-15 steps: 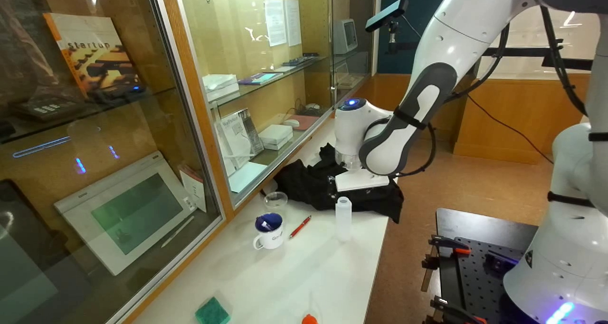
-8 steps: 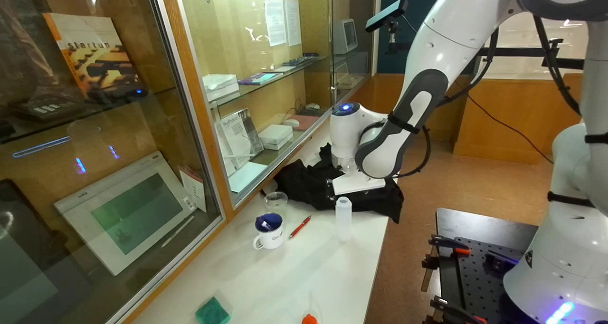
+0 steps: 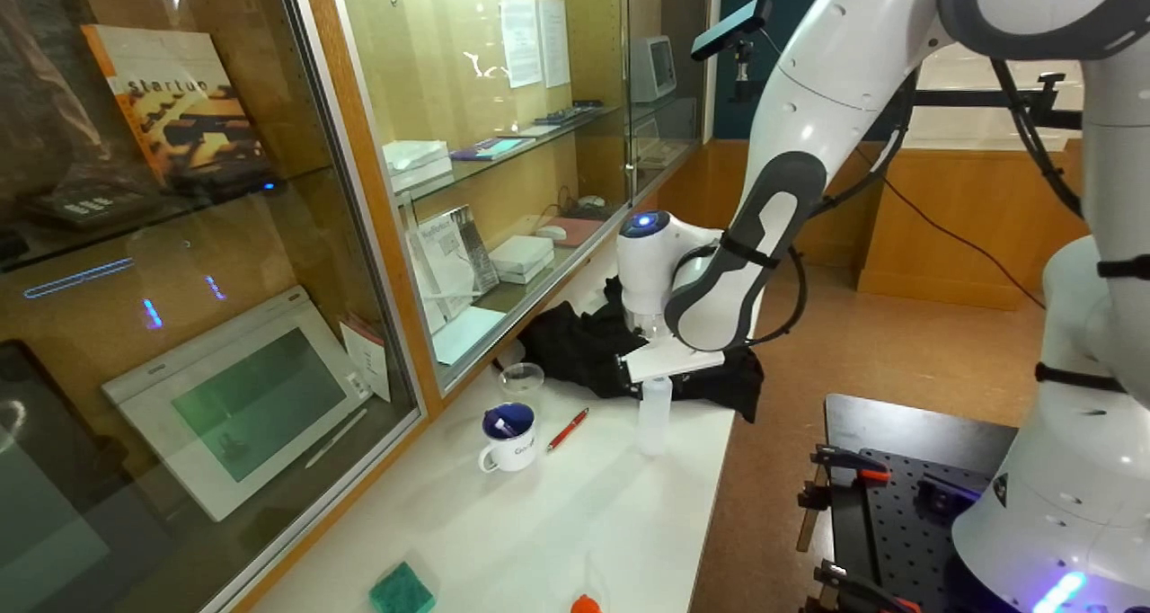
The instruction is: Uncover the squeeze bottle, move it to the left, and then cover it with the red lid
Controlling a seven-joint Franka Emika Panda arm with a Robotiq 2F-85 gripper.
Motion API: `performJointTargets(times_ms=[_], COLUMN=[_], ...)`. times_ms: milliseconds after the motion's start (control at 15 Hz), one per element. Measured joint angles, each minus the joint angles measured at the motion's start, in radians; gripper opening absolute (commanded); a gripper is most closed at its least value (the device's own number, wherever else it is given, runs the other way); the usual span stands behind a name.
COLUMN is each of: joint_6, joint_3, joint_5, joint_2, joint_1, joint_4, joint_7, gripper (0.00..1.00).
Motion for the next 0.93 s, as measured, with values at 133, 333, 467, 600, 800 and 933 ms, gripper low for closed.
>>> performJointTargets(times_ms=[133, 333, 467, 600, 800, 933], joint_6=[0.0, 0.0, 0.0, 0.0, -0.005, -0.03], joint_3=[-0.005, -0.015, -0.016, -0.012, 0.033, 0.089], joint_5=[0.0, 0.0, 0.0, 0.001, 0.013, 0.046], joint_2=[0.004, 0.005, 0.005, 0.004, -0.013, -0.036], joint_1=[0.009, 0.023, 0.029, 0.039, 0.057, 0.067], joint_4=[0.004, 0.008, 0.009, 0.012, 0.017, 0.031], joint_7=[0.0, 0.0, 0.0, -0.003, -0.04, -0.105], gripper=[0.32, 0.28, 0.28, 0.28, 0.28, 0.28])
